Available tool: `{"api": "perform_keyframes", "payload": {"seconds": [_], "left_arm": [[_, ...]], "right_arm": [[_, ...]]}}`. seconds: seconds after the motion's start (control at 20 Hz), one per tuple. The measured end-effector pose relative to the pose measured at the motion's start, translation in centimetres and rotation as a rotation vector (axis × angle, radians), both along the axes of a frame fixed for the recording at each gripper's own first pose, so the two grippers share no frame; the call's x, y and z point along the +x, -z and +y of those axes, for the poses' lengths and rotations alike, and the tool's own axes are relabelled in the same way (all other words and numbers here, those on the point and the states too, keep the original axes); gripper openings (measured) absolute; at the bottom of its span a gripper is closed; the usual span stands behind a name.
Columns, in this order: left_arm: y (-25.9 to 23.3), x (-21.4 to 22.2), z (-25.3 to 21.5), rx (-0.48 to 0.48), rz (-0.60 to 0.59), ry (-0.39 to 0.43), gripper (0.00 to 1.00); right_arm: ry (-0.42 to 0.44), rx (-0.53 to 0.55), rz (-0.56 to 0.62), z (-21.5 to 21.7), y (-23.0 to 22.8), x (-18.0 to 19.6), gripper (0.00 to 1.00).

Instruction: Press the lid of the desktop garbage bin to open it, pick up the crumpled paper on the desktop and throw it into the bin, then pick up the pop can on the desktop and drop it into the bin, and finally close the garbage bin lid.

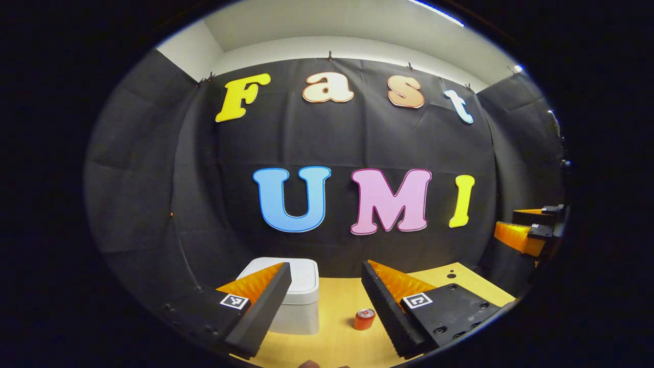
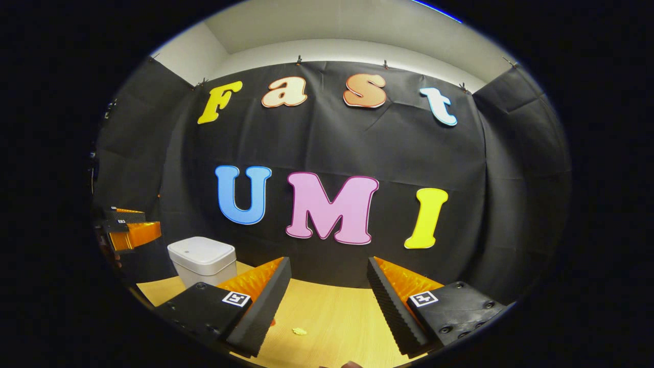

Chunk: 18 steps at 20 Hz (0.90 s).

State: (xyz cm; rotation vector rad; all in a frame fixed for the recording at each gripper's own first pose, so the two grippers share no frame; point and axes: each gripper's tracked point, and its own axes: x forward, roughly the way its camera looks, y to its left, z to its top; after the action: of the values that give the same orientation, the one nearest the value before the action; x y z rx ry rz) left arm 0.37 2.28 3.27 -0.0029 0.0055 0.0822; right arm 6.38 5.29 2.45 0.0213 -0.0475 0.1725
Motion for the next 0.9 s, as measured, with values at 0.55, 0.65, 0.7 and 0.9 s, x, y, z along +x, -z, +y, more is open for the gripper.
{"api": "perform_keyframes", "payload": {"seconds": [0.55,0.65,0.7,0.9], "left_arm": [[-2.1,1.0,3.8,-0.043,-0.030,-0.064,0.94],[-2.2,1.0,4.1,-0.031,-0.028,-0.062,0.94],[-2.2,1.3,4.1,-0.021,-0.027,-0.059,0.96],[-1.9,1.4,4.3,-0.040,-0.012,-0.057,0.96]], "right_arm": [[-0.052,-0.015,-0.035,1.7,-1.5,1.0,0.96],[-0.059,-0.013,-0.025,2.0,-1.2,1.0,0.96],[-0.058,-0.010,-0.024,2.0,-1.2,1.0,0.96],[-0.053,0.002,-0.021,2.0,-1.4,1.2,0.96]]}}
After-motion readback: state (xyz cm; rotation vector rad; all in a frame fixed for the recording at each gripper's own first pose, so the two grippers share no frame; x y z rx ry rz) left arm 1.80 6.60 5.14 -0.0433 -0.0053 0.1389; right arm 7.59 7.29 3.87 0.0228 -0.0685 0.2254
